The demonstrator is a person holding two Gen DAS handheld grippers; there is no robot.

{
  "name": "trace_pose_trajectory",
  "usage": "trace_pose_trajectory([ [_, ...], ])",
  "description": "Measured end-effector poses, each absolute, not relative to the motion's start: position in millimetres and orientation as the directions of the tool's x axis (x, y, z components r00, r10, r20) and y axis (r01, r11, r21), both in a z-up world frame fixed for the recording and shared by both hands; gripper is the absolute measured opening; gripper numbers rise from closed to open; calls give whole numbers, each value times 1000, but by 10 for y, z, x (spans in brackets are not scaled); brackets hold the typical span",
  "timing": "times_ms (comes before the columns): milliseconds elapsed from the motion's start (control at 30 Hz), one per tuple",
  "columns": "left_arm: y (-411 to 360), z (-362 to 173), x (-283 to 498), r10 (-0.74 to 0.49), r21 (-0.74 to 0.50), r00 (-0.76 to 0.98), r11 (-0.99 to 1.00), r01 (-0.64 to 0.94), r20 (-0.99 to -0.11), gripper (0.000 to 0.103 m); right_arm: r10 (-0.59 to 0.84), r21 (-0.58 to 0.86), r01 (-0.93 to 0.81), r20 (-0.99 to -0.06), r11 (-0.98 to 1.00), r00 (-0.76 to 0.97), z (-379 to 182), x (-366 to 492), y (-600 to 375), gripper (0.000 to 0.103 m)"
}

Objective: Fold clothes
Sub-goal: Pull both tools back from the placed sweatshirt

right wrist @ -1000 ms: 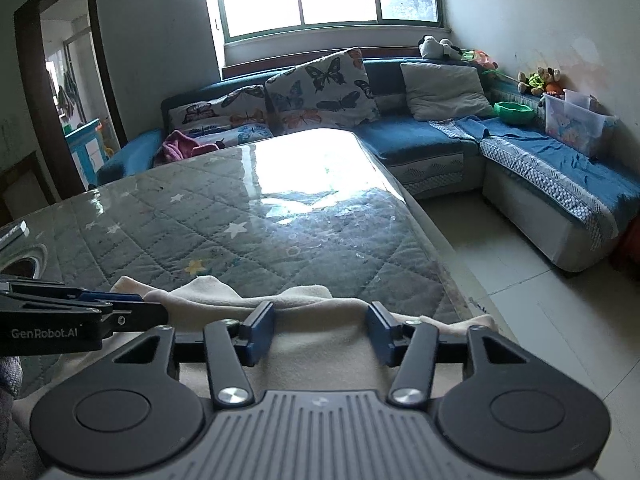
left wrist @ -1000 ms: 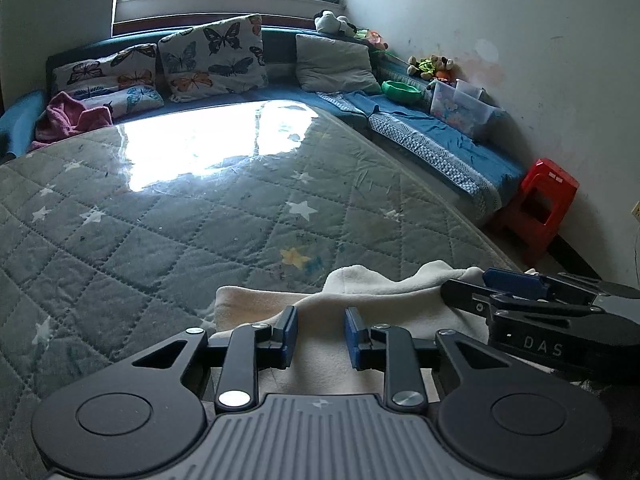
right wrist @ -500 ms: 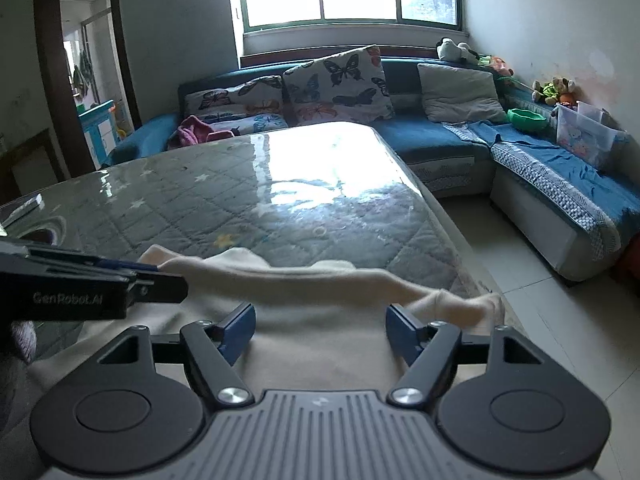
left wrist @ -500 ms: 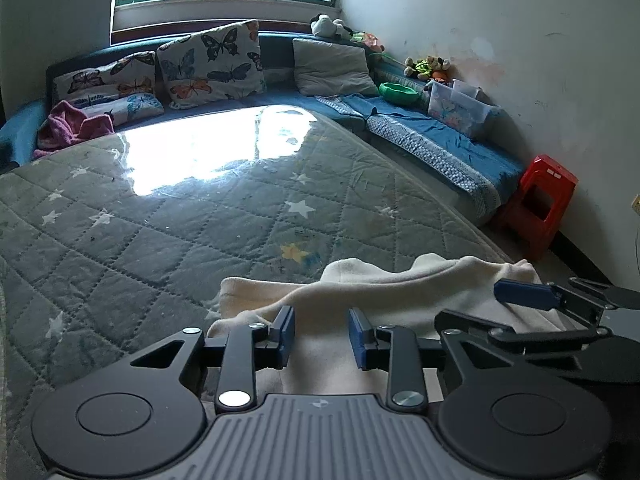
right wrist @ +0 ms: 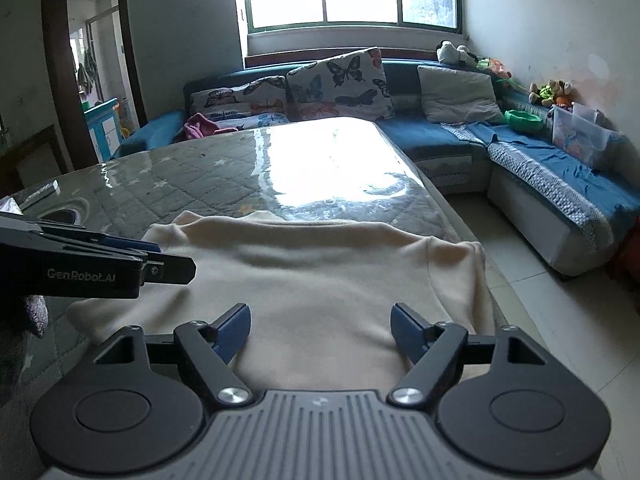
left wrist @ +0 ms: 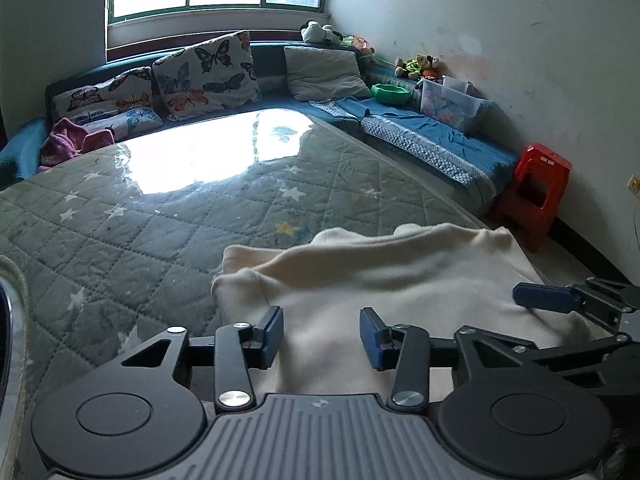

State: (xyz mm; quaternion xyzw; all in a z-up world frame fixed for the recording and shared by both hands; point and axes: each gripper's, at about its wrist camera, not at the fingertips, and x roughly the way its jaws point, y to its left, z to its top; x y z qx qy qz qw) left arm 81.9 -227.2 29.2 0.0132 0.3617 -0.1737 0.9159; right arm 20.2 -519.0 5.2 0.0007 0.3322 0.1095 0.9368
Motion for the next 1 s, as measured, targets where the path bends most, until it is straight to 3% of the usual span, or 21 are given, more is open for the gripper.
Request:
trace_pose_trajectory([
  [600, -2236, 216, 408, -280, -51, 706, 943, 328, -650, 50, 189, 103, -159, -608, 982, 772, 2, -283, -5334, 85],
  [833, -2165, 272, 337, -281, -74, 706, 948, 309, -650, 57, 183, 99, -155, -593, 983, 784, 34, -364, -5314, 96],
  [1000, -2149, 290, 254, -282, -75, 708, 948, 309, -648, 70, 147, 81, -123, -578, 989, 803, 46, -429, -5300, 103],
])
